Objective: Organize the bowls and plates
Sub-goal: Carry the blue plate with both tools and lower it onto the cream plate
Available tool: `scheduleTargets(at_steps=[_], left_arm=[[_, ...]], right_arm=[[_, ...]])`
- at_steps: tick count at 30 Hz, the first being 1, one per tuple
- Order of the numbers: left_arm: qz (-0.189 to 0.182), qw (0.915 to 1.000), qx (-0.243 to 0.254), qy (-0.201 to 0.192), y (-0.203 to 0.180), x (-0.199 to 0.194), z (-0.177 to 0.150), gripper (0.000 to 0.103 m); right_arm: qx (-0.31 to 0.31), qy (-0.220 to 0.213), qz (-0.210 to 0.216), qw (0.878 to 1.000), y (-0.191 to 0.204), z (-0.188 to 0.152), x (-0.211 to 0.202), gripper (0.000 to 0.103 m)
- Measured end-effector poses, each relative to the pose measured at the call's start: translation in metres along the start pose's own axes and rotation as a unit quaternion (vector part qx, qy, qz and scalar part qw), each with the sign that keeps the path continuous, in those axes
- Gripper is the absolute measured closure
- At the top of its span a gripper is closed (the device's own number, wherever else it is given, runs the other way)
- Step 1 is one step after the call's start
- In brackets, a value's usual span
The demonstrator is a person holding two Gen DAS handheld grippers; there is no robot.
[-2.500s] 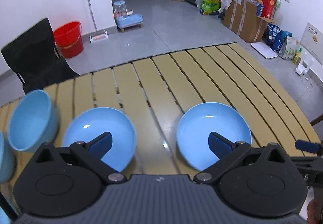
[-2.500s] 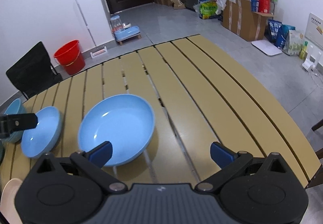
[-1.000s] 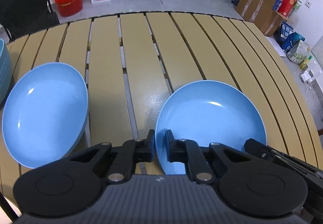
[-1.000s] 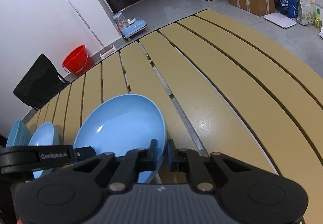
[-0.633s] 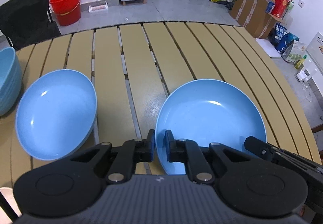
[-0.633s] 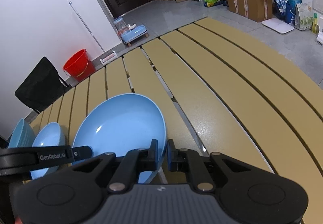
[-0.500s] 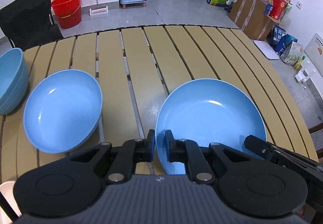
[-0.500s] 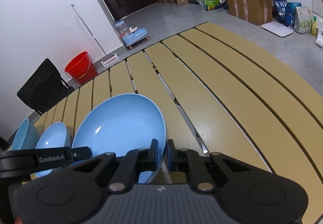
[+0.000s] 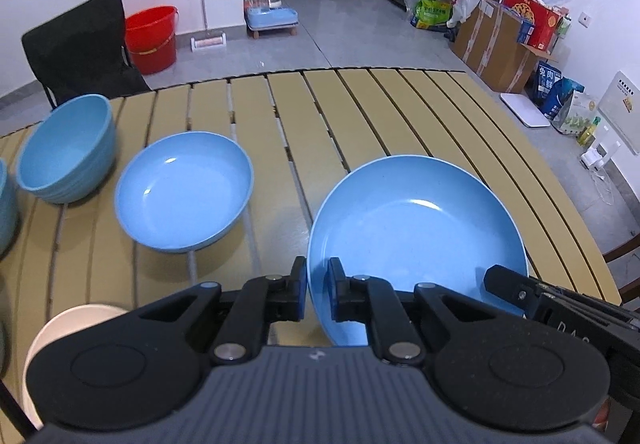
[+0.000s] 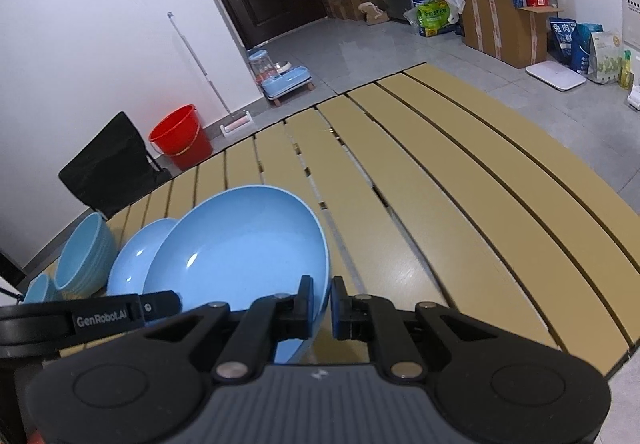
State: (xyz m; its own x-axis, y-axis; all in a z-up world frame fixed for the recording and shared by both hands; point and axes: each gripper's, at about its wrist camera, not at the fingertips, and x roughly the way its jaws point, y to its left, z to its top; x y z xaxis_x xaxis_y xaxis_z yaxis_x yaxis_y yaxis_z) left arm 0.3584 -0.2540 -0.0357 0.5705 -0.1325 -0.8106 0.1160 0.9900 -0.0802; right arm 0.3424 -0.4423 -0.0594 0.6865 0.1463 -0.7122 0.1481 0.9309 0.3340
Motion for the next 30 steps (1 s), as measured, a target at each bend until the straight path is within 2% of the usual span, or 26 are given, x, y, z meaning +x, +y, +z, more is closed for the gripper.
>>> scheduleTargets(at_steps=[16,30], left_arm=[[0.004,0.9992,-0.033,-0.021,0.041,-0.068,-0.041,0.092],[0.016,0.9964,-0.075,-0.036,0.100,-0.118,-0.076,0.092]], right_arm=[[-0.028,-0.018,0.018,0.999,0.047,-0.039,-0.056,0.095],[-0.074,-0.010,0.038,0.996,0.105,-0.082,-0.090,0.095]])
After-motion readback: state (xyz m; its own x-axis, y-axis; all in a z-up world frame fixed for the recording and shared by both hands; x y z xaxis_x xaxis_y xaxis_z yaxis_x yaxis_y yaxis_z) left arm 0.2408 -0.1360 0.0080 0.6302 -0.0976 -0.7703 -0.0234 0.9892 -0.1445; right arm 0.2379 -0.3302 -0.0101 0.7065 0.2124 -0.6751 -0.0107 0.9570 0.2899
